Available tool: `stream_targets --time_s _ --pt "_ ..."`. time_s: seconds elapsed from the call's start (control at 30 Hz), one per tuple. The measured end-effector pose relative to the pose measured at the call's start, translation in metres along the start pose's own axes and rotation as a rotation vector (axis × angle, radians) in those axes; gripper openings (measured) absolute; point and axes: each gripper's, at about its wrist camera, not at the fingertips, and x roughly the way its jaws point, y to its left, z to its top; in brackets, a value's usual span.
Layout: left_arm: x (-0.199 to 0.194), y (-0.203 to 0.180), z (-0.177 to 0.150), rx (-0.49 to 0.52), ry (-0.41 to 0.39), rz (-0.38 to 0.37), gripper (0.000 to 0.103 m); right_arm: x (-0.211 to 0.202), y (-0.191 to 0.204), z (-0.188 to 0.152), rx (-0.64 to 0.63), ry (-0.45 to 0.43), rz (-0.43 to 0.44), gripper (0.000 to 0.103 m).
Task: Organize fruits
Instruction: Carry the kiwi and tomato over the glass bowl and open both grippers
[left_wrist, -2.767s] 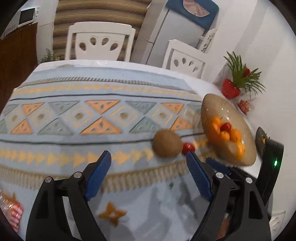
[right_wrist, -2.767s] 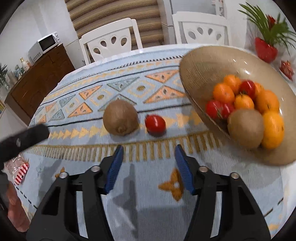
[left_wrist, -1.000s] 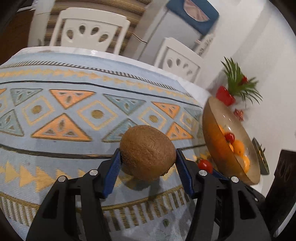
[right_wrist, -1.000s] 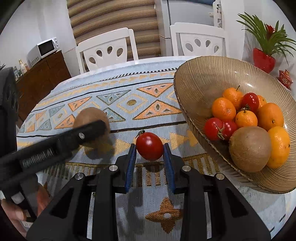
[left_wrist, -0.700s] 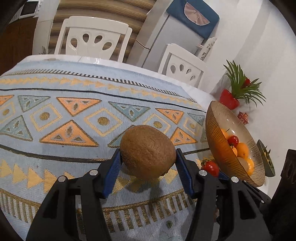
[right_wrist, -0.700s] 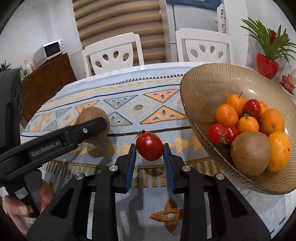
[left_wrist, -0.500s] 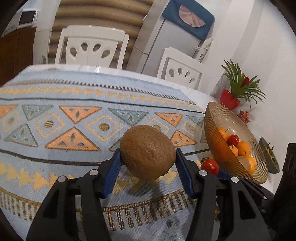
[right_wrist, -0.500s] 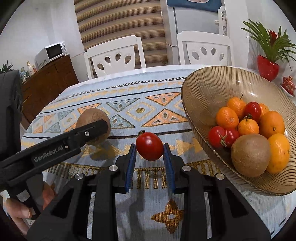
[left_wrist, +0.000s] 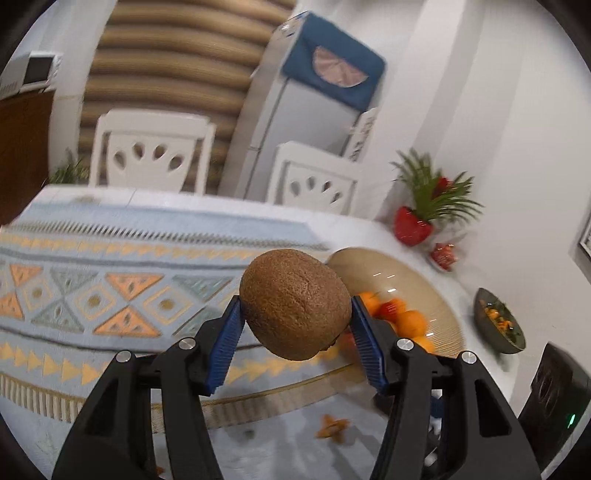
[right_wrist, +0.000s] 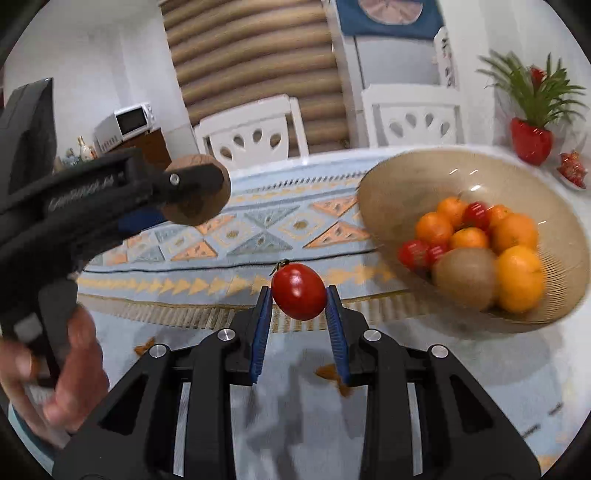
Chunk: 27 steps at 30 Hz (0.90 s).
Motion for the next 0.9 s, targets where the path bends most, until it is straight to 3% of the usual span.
stream_targets --time_s 0.27,0.37,0.57,0.73,0.9 --pt "0.014 -0.07 0.026 0.084 0.003 -0.1 0.056 -0.059 -0.087 0.054 0.123 -0.112 -0.094 0.031" --pt "0.036 -0.086 0.026 0.084 0.047 -0.142 0.056 -0.061 -0.116 0.064 0.166 -0.105 -0.132 0.031" --pt "0.082 -0.1 0.012 0.063 0.151 -0.187 0.056 -0.039 -0.166 0.06 0.324 -0.033 -0.122 0.031" --pt "0.113 -0.095 0.001 0.05 0.213 -0.182 0.056 -0.022 -0.181 0.052 0.374 0.009 -0.112 0.031" --pt "0.133 -0.091 -0.002 0.062 0.239 -0.149 0.056 -0.007 -0.171 0.053 0.325 0.02 -0.093 0.031"
